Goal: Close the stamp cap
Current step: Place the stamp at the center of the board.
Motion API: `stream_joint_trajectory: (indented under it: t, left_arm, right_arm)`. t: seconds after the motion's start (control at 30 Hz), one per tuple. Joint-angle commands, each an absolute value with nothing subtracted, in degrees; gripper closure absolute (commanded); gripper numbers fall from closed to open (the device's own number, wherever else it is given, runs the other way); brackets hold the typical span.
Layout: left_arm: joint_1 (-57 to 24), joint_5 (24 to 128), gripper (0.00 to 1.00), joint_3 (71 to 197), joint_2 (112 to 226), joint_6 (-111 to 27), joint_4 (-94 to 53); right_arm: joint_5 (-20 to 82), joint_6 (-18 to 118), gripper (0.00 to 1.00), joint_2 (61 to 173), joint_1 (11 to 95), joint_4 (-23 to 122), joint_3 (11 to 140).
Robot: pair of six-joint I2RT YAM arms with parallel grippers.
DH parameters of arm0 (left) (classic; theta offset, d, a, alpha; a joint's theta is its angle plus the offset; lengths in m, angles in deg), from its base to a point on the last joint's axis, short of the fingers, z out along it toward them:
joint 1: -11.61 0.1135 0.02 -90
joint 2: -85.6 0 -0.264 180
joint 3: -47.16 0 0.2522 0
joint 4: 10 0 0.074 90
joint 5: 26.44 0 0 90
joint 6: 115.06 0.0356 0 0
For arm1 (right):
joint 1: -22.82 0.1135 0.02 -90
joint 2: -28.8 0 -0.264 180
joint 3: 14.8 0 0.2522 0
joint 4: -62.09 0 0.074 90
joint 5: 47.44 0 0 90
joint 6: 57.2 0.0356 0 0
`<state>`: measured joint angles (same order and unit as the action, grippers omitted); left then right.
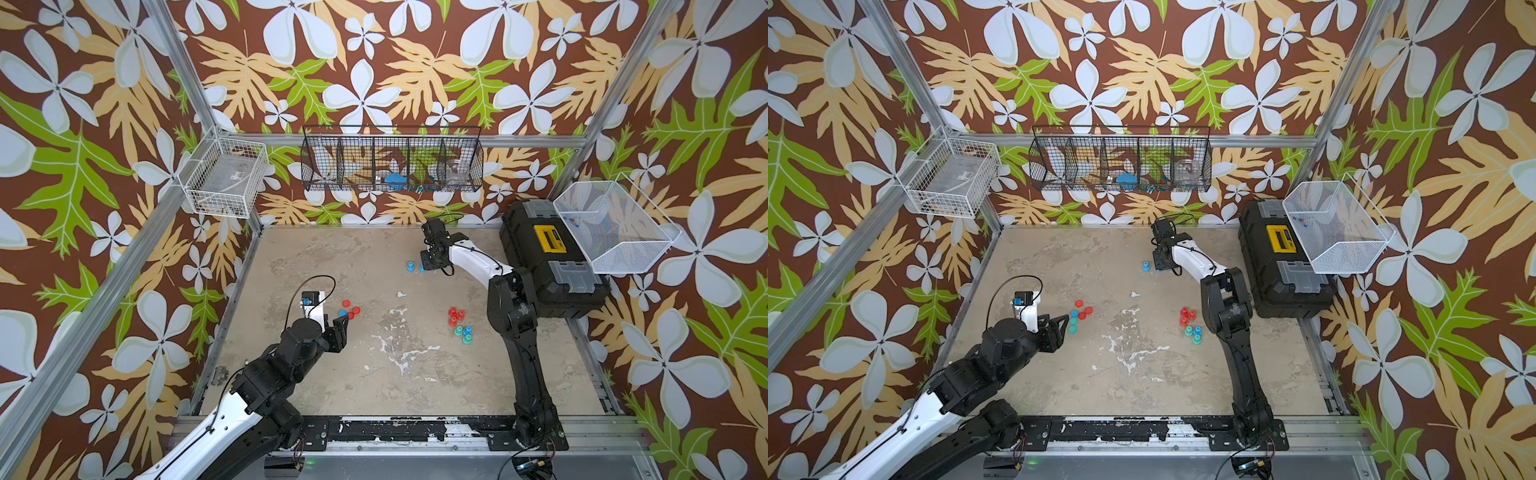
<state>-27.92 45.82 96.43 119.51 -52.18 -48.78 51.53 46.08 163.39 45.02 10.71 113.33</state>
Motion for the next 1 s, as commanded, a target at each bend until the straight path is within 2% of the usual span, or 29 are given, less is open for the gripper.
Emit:
stream_joint_trajectory:
  t: [0.0,0.2,0.37,0.5,0.7,0.8,0.97]
  left_arm:
    - [-27.75,45.45,0.38,96.35,119.45,-52.20,-47.94]
    - [-27.69,45.31,0.38,96.34,119.48,-52.20,-47.94]
    - [-27.73,45.32,0.38,96.35,119.42,-52.30,-47.94]
    - [-27.75,45.30,0.38,96.36,119.62,-52.29,-47.94]
    - [-27.75,44.96,0.38,96.36,119.35,-52.38,-47.98]
    - [-27.75,44.84,0.38,96.34,119.39,-52.48,-48.02]
    - [-27.76,44.50,0.38,96.34,120.57,-52.52,-48.12]
  right_arm:
    - [51.45,45.73,0.85,163.55,44.97,9.59,113.42]
    - [51.17,46.05,0.83,163.49,45.04,9.67,112.68]
    - [51.26,46.16,0.71,162.77,44.98,9.71,112.17]
    - [51.25,46.16,0.65,161.52,45.01,9.31,111.63]
    - [50.89,46.43,0.64,157.16,45.05,9.41,108.17]
    - [50.34,46.94,0.63,152.32,45.22,10.22,103.14]
    - [49.76,48.20,0.63,137.34,47.07,15.36,86.58]
